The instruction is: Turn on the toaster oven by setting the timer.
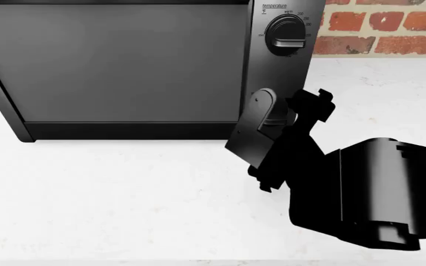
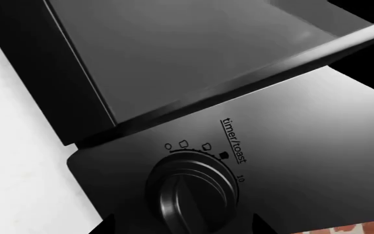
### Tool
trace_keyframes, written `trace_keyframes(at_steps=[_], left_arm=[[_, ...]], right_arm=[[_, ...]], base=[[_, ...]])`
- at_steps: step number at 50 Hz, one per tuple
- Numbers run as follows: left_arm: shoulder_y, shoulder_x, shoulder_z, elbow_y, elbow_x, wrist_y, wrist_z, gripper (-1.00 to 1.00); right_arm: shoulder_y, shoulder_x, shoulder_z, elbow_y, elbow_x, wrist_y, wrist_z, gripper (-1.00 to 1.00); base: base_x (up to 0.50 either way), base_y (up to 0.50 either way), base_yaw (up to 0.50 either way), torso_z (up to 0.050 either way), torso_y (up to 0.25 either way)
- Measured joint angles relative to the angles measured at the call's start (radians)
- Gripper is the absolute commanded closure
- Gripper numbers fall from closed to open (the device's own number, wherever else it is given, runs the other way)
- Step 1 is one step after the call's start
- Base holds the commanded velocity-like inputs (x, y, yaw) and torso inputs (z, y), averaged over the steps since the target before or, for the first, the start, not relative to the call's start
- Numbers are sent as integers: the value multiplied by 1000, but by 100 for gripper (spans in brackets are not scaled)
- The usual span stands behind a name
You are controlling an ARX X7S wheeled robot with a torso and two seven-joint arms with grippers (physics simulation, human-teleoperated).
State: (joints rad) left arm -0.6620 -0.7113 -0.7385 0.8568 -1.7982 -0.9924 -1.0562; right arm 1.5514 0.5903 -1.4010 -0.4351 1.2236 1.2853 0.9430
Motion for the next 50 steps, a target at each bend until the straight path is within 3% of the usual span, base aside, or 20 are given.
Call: trace_keyframes(at_steps=[12, 13, 50], left_arm=[[5, 0, 1, 0, 4, 2, 3, -100], [5, 0, 0, 0, 4, 3, 3, -100], [30, 0, -8, 6, 6, 11, 11, -100]], right_arm=[[0, -2, -7, 9, -9, -7, -5, -100], [0, -2, -7, 10, -9, -8, -5, 100], [-3, 10, -1, 8, -49, -13, 18, 100]], base=[[0, 0, 0, 0, 0], [0, 0, 0, 0, 0], [2, 1, 2, 0, 0]])
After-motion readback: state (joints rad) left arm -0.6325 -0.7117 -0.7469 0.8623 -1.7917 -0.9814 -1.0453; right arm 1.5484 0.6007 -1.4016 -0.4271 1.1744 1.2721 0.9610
